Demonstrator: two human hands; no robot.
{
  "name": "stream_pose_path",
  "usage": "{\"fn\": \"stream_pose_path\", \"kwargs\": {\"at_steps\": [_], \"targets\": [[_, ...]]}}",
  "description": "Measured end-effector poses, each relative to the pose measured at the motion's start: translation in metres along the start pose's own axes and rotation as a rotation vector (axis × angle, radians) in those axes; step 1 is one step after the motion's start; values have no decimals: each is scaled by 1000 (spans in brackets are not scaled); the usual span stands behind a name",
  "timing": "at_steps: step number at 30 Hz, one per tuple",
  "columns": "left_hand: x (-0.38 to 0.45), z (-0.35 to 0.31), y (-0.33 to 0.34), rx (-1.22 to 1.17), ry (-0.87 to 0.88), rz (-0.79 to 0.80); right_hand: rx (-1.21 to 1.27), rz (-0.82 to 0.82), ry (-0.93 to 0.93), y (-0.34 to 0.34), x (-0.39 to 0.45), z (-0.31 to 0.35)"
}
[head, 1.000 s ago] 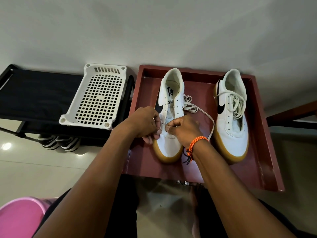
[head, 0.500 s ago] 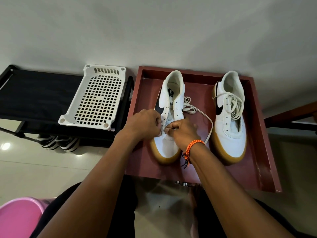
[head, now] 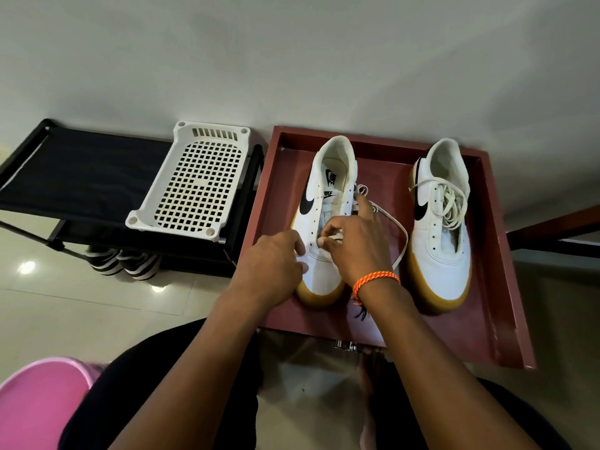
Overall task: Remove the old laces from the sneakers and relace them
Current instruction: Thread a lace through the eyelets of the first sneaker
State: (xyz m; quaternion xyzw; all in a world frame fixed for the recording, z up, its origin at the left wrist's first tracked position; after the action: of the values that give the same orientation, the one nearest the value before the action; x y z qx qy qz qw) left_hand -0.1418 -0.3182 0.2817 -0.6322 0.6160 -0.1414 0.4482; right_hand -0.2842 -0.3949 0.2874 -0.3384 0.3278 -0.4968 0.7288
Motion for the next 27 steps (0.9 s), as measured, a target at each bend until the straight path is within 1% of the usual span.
{"fn": "stream_pose_path", "kwargs": {"at_steps": [3,6,9,11,14,18,22,24,27], "targets": [[10,2,1,16,10,-16,-27,44,-5,2,-1,2],[21,2,1,1,13,42,2,8,29,1,-2,1],[26,1,1,-19,19,116,57,-12,112,3,-4,-1],[28,0,1,-12,33,148,66,-4,151,5,-5,-2],[32,0,3,7,46,173,20,14,161,7,-6,1],[35,0,5,-14,48,201,113,47,209,12,-3,-6],[36,0,5,6,75,190,206,109,249,22,0,-15],[37,0,5,11,86,177,267,161,242,32,3,-18],[39,1,3,21,101,135,341,196,225,41,8,-27]]}}
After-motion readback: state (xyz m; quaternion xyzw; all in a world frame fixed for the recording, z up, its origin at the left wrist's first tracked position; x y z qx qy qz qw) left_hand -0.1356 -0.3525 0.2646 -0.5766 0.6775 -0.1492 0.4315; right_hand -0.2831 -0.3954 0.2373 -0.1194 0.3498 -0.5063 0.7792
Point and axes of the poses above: each hand's wrist, its own x-axis towards the middle knuckle, its own y-axis out of the palm, z = x × y, the point moved 7 cm from there along x, towards the middle knuckle, and after that the axes turned 2 degrees about z, right-handed, at the moved point
